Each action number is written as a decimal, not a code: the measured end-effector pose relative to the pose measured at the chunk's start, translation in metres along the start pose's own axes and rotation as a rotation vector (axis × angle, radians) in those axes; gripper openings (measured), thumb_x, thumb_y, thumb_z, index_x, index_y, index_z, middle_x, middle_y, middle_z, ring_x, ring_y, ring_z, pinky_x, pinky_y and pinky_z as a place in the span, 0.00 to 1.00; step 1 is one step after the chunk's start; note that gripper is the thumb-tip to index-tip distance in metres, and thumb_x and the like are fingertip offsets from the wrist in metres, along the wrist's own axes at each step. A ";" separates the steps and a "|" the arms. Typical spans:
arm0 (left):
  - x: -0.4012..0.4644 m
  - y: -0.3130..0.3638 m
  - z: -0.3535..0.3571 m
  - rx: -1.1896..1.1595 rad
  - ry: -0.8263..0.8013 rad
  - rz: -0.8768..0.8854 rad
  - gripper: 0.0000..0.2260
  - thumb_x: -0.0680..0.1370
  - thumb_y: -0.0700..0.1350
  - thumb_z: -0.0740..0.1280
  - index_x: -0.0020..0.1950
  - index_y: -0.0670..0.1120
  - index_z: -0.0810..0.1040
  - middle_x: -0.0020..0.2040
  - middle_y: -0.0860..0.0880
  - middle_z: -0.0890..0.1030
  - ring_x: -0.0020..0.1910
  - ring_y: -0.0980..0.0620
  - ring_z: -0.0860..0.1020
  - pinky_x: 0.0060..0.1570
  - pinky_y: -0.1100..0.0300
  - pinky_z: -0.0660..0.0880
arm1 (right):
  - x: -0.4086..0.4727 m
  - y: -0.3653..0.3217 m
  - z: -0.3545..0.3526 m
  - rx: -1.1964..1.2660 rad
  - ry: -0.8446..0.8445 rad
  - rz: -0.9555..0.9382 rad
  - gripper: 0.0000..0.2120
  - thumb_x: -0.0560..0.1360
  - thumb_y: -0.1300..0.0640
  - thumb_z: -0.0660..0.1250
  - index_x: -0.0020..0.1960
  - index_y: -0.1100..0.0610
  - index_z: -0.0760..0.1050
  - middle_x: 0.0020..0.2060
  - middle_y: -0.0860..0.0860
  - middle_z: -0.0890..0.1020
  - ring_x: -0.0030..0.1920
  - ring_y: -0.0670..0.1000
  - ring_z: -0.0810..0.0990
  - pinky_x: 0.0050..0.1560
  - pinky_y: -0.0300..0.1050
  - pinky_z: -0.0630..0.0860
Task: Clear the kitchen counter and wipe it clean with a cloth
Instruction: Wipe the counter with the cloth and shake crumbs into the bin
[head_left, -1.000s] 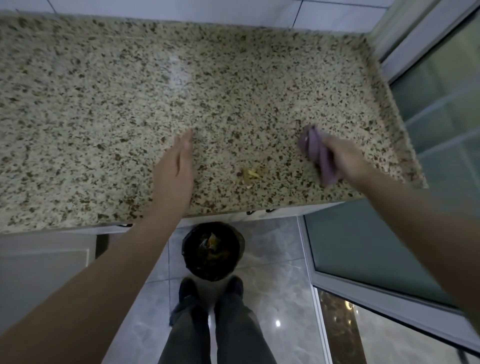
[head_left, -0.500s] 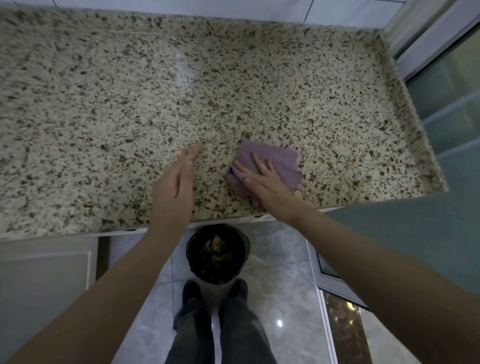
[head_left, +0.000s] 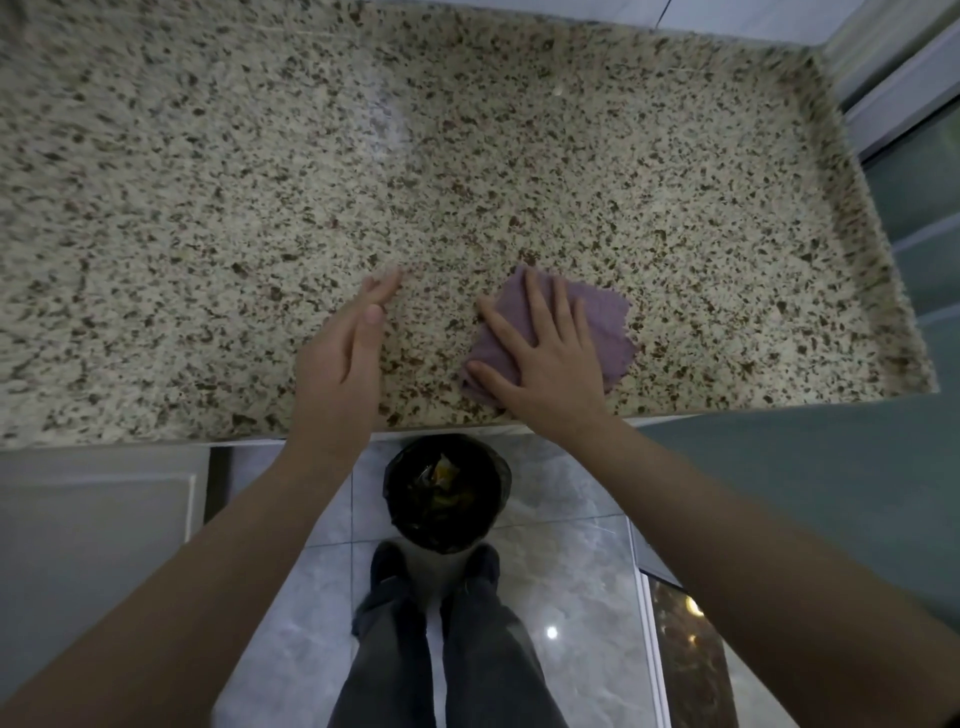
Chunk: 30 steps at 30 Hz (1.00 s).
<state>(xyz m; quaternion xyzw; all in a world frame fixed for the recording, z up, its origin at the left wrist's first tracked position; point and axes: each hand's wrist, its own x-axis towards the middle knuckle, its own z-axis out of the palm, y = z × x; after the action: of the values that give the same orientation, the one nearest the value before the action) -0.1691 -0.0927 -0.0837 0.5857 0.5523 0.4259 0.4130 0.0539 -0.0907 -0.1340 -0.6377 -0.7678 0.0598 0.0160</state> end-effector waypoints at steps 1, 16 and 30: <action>-0.001 -0.003 -0.002 -0.002 0.004 -0.004 0.18 0.85 0.48 0.53 0.72 0.46 0.73 0.71 0.51 0.73 0.74 0.61 0.65 0.66 0.71 0.66 | 0.000 -0.002 0.003 -0.015 0.018 0.013 0.34 0.77 0.28 0.46 0.79 0.38 0.49 0.81 0.57 0.46 0.80 0.63 0.43 0.78 0.63 0.45; 0.000 -0.005 0.001 -0.003 0.018 -0.012 0.17 0.85 0.46 0.54 0.67 0.47 0.77 0.63 0.51 0.80 0.61 0.60 0.78 0.61 0.61 0.74 | -0.018 -0.034 0.017 0.233 0.490 -0.092 0.14 0.82 0.52 0.64 0.65 0.53 0.80 0.66 0.47 0.78 0.67 0.46 0.77 0.65 0.45 0.75; -0.133 -0.053 0.023 0.029 0.056 -0.035 0.16 0.84 0.53 0.53 0.39 0.54 0.71 0.29 0.52 0.69 0.25 0.54 0.65 0.25 0.54 0.63 | -0.064 -0.058 0.021 0.655 0.576 0.006 0.11 0.82 0.54 0.64 0.58 0.56 0.83 0.45 0.45 0.86 0.43 0.40 0.83 0.43 0.41 0.80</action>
<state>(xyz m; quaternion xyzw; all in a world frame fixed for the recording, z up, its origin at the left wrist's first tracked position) -0.1660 -0.2231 -0.1465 0.5696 0.5798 0.4268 0.3964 0.0070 -0.1658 -0.1448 -0.5917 -0.6707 0.1198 0.4310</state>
